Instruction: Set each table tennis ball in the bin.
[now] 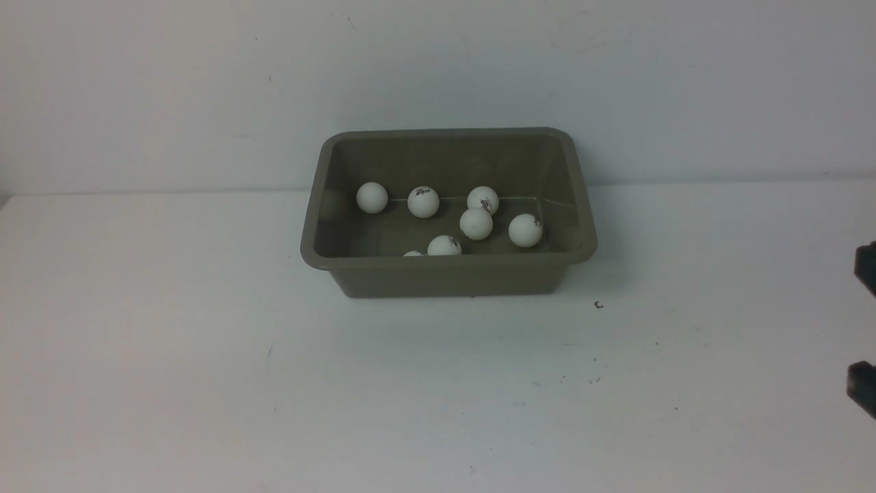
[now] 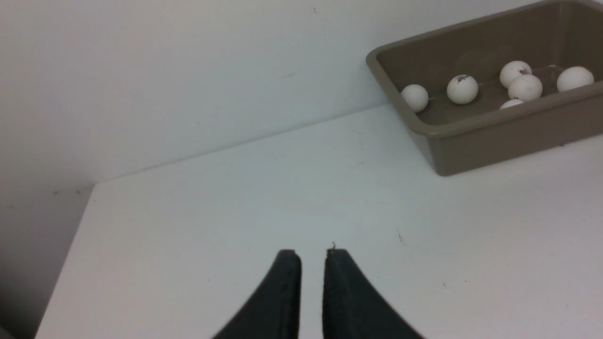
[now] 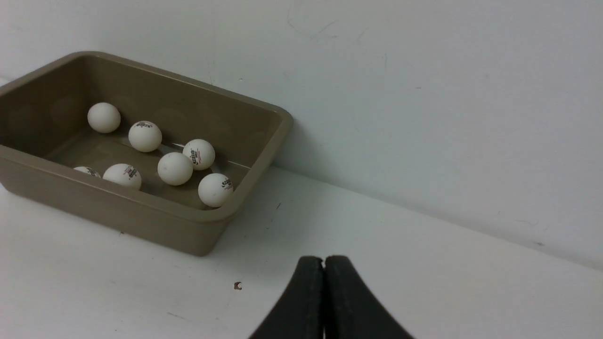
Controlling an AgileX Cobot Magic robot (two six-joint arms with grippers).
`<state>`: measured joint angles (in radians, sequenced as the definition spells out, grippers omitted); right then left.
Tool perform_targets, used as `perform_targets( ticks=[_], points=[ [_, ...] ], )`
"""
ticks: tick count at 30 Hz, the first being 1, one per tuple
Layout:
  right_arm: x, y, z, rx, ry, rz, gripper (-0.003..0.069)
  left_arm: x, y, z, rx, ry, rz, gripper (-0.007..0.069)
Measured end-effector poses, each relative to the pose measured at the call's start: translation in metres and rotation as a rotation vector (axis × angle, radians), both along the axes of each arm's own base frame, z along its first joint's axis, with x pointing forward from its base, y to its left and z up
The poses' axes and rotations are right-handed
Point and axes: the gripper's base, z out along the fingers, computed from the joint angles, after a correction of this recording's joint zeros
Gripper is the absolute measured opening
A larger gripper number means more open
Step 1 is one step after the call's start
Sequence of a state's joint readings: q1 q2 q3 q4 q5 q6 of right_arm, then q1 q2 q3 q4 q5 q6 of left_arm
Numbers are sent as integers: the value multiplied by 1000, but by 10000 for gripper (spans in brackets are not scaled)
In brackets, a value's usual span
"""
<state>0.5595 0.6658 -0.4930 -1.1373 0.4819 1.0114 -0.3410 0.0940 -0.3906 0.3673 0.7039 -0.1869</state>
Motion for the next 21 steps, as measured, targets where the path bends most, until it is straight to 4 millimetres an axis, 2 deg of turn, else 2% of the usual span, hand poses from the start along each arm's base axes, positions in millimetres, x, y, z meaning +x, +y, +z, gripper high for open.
perform_targets(
  ticks=[21],
  points=[
    [0, 0, 0, 6, -2, 2, -15, 0, 0, 0, 0, 2, 1, 58]
  ],
)
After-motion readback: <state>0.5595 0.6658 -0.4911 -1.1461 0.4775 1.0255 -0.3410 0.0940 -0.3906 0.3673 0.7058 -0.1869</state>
